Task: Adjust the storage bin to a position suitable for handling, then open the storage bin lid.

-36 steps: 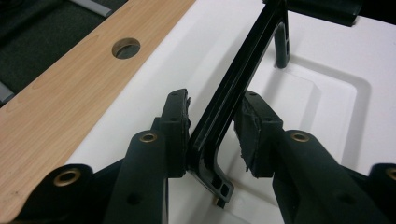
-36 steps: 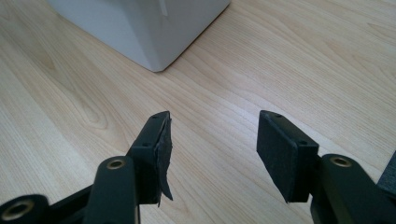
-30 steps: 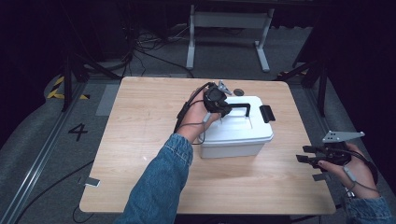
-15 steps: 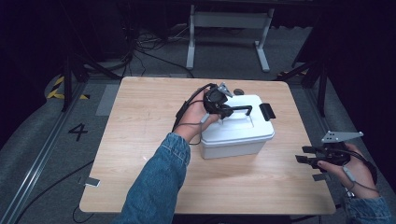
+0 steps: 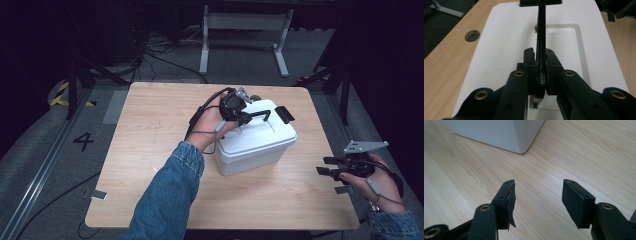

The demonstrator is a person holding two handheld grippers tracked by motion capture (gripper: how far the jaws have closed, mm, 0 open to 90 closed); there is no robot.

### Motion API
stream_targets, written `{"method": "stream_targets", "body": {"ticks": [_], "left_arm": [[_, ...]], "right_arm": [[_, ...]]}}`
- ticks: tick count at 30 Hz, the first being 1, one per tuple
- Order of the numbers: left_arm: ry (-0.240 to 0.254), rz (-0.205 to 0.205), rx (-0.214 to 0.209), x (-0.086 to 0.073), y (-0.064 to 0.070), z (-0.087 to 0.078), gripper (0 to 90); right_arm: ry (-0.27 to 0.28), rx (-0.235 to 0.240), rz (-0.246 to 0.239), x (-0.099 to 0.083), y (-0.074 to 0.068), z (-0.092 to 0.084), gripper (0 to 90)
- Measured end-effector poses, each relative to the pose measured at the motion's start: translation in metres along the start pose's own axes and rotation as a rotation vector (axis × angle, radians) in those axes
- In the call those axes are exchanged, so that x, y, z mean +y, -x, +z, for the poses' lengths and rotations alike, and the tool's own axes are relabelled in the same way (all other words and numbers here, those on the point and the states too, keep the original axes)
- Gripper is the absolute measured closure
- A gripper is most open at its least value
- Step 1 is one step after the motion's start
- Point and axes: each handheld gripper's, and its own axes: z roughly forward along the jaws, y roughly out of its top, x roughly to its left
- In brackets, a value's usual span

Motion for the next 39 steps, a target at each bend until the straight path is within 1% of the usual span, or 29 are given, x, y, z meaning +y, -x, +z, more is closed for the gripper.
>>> {"method": "stream_targets", "body": {"ticks": [3,4,5,6,10,11,12,14,15,16,17,20,22,25,26,27,28,30,31,33,38,39], "left_arm": [[0.02,0.0,0.01,0.003,0.001,-0.007,83.6],[0.02,0.0,0.01,0.003,0.001,-0.007,83.9],[0.036,-0.009,0.0,0.004,0.001,-0.01,84.0],[0.045,-0.009,-0.001,0.005,0.001,-0.012,84.0],[0.051,0.001,0.005,0.009,0.004,-0.019,84.0],[0.058,0.002,0.003,0.01,0.004,-0.021,84.0],[0.066,-0.006,0.007,0.01,0.004,-0.023,84.0],[0.077,0.0,0.008,0.012,0.003,-0.027,84.0],[0.084,-0.012,0.003,0.012,0.003,-0.029,84.0],[0.084,-0.012,0.003,0.012,0.003,-0.029,84.0],[0.103,-0.017,0.004,0.013,0.003,-0.033,84.0],[0.11,-0.023,0.003,0.013,0.003,-0.038,84.0],[0.131,-0.043,-0.001,0.011,0.003,-0.044,84.0],[0.145,-0.053,-0.006,0.009,0.001,-0.053,84.1],[0.145,-0.053,-0.006,0.009,0.001,-0.053,84.1],[0.158,-0.069,-0.004,0.006,0.0,-0.058,84.1],[0.158,-0.069,-0.004,0.006,0.0,-0.058,84.1],[0.157,-0.073,0.003,0.003,-0.002,-0.066,84.1],[0.167,-0.078,0.009,0.002,-0.002,-0.069,84.0],[0.179,-0.096,0.016,-0.002,-0.003,-0.076,84.1],[0.201,-0.117,0.042,-0.013,-0.007,-0.093,84.1],[0.21,-0.129,0.046,-0.017,-0.008,-0.097,84.1]], "right_arm": [[-0.004,-0.001,-0.002,0.0,0.0,0.001,45.6],[-0.003,-0.001,-0.006,0.0,0.0,0.001,45.5],[-0.004,0.0,-0.005,0.0,0.0,0.001,45.6],[-0.004,0.002,-0.003,0.001,-0.001,0.001,45.6],[-0.006,0.004,0.0,0.001,-0.001,0.002,45.6],[-0.007,0.002,-0.003,0.0,-0.001,0.002,45.6],[-0.007,0.003,-0.002,0.0,-0.001,0.002,45.6],[-0.006,0.006,0.0,0.0,-0.001,0.002,45.6],[-0.006,0.005,-0.001,0.0,-0.001,0.002,45.6],[-0.006,0.005,0.0,0.0,-0.001,0.002,45.6],[-0.007,0.004,0.0,-0.001,0.0,0.002,45.6],[-0.007,0.003,0.008,-0.002,0.0,0.002,45.6],[-0.009,0.003,0.009,-0.003,0.0,0.002,45.6],[-0.008,0.003,0.007,-0.002,0.0,0.002,45.6],[-0.008,0.003,0.005,-0.002,0.0,0.003,45.5],[-0.007,0.002,0.003,-0.002,0.0,0.003,45.6],[-0.007,0.002,0.003,-0.002,0.0,0.003,45.6],[-0.012,0.001,0.003,-0.002,0.0,0.003,45.6],[-0.014,0.001,0.004,-0.002,0.0,0.004,45.6],[-0.013,0.003,0.01,-0.001,0.0,0.004,45.5],[-0.012,0.005,0.0,0.002,0.0,0.005,45.6],[-0.011,0.007,-0.004,0.003,0.0,0.007,45.6]]}}
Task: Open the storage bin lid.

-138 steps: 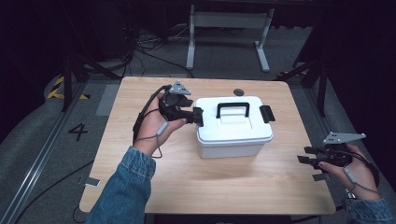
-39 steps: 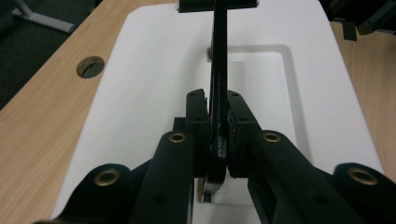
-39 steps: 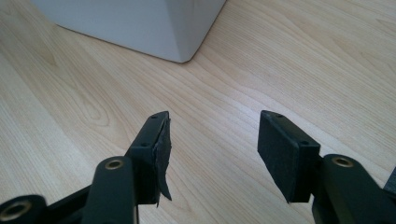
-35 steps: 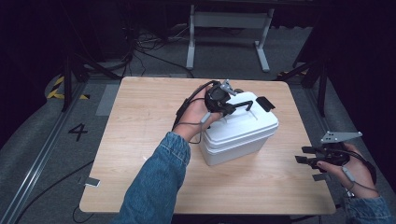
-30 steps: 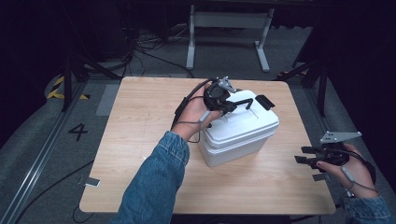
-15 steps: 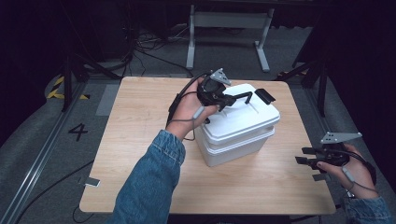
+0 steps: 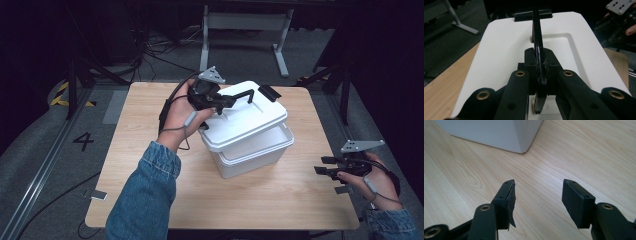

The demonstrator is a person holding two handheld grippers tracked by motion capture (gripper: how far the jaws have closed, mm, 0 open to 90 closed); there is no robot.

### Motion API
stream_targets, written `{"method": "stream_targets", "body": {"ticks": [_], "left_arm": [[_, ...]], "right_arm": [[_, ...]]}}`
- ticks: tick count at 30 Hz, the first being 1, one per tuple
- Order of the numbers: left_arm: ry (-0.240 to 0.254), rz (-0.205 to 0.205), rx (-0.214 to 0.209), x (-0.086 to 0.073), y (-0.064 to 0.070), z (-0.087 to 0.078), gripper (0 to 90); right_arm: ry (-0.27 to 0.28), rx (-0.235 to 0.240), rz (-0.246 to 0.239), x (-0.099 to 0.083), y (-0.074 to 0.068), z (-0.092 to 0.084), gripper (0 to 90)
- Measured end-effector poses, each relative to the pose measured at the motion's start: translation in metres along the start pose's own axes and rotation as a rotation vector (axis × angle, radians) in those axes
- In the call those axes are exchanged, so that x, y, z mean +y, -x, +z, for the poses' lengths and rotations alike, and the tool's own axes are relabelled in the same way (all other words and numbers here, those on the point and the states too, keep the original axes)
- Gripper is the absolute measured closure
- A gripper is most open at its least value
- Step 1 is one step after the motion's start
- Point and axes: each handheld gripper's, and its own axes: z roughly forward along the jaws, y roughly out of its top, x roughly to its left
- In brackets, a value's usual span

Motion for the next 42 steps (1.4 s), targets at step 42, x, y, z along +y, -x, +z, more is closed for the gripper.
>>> {"method": "stream_targets", "body": {"ticks": [42], "left_arm": [[-0.026,-0.25,0.332,-0.119,-0.06,-0.116,84.0]], "right_arm": [[-0.039,0.051,-0.037,0.023,0.002,0.032,45.2]]}}
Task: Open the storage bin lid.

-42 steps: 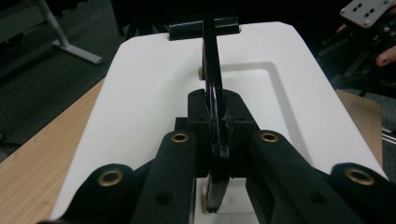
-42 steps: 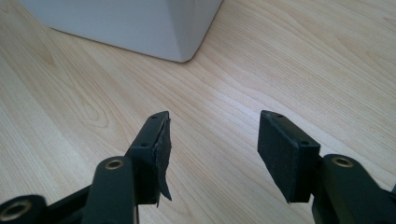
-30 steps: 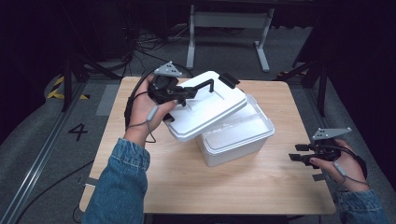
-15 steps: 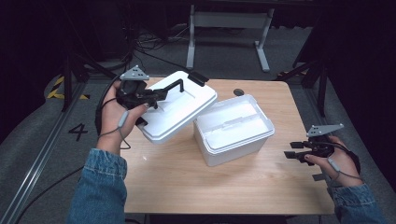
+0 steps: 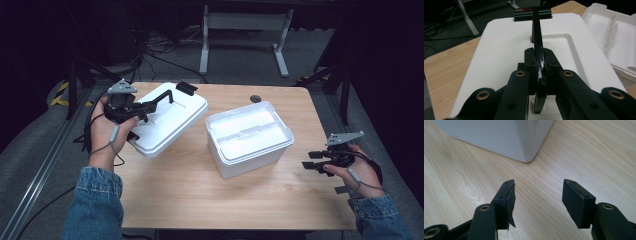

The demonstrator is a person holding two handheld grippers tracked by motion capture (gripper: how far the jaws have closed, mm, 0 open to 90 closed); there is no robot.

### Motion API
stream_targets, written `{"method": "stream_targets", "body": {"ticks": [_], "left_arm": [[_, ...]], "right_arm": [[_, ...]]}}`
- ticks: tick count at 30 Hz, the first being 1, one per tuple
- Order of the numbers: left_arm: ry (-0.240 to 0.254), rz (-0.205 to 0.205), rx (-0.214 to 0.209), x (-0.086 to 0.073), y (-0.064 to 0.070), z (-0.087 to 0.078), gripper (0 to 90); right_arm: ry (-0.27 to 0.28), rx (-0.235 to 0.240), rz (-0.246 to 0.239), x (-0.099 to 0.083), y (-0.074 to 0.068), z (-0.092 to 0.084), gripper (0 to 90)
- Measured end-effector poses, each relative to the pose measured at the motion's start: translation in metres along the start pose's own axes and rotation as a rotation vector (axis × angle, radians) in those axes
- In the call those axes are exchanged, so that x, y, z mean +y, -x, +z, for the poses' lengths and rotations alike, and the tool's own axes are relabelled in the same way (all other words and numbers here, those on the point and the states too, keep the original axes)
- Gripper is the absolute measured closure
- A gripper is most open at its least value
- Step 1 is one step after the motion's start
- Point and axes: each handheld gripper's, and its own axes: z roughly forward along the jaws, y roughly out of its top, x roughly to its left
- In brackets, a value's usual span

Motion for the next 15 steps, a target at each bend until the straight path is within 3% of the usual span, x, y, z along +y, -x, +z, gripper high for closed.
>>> {"method": "stream_targets", "body": {"ticks": [7,9,15], "left_arm": [[-0.031,-0.048,0.029,-0.021,-0.012,0.015,84.0],[-0.032,-0.044,0.036,-0.026,-0.016,0.02,84.0],[-0.052,-0.067,0.029,-0.044,-0.022,0.036,84.0]], "right_arm": [[0.0,0.0,0.004,-0.001,0.0,-0.001,45.2],[0.001,0.001,0.006,-0.001,0.0,-0.001,45.2],[0.003,-0.003,0.008,-0.001,0.001,-0.001,45.0]]}}
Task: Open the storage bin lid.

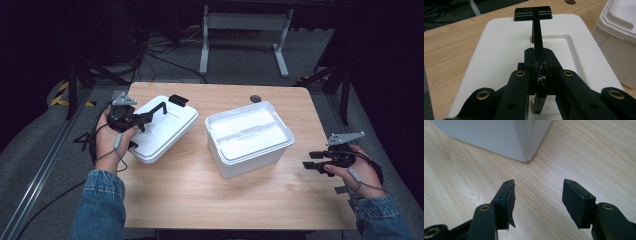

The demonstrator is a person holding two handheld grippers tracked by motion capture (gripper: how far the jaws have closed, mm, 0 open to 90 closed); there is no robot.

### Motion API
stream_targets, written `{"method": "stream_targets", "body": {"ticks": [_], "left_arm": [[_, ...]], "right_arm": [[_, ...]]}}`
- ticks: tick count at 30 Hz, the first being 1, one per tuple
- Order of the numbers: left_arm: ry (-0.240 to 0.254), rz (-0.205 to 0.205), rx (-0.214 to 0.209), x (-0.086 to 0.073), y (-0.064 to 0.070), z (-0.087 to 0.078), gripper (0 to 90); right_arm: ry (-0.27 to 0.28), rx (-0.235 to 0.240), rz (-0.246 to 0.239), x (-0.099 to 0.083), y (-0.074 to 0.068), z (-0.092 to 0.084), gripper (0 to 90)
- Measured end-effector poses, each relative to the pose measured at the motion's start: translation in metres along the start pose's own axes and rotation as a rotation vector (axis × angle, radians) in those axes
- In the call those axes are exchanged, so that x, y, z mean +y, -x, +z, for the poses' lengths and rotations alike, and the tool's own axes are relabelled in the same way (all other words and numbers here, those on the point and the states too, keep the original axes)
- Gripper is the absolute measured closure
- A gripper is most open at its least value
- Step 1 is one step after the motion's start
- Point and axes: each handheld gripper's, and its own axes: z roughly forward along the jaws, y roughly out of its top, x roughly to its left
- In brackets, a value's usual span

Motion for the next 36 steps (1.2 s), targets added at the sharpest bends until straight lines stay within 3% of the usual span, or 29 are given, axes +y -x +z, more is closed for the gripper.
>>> {"method": "stream_targets", "body": {"ticks": [7,9,15,29,36], "left_arm": [[-0.041,-0.015,-0.002,-0.017,-0.005,0.018,84.0],[-0.073,-0.012,0.019,-0.024,-0.007,0.025,84.0],[-0.089,-0.028,0.021,-0.034,-0.009,0.032,84.0],[-0.104,-0.061,-0.023,-0.051,-0.011,0.045,83.9],[-0.119,-0.117,-0.049,-0.057,-0.014,0.048,83.7]], "right_arm": [[-0.005,0.001,0.001,-0.001,0.0,0.001,45.0],[-0.002,-0.001,0.006,-0.001,0.0,0.0,44.9],[-0.006,0.0,0.007,-0.002,0.0,0.001,44.9],[-0.011,0.004,0.008,-0.002,0.0,0.003,44.7],[-0.014,0.004,0.008,-0.002,0.0,0.004,44.6]]}}
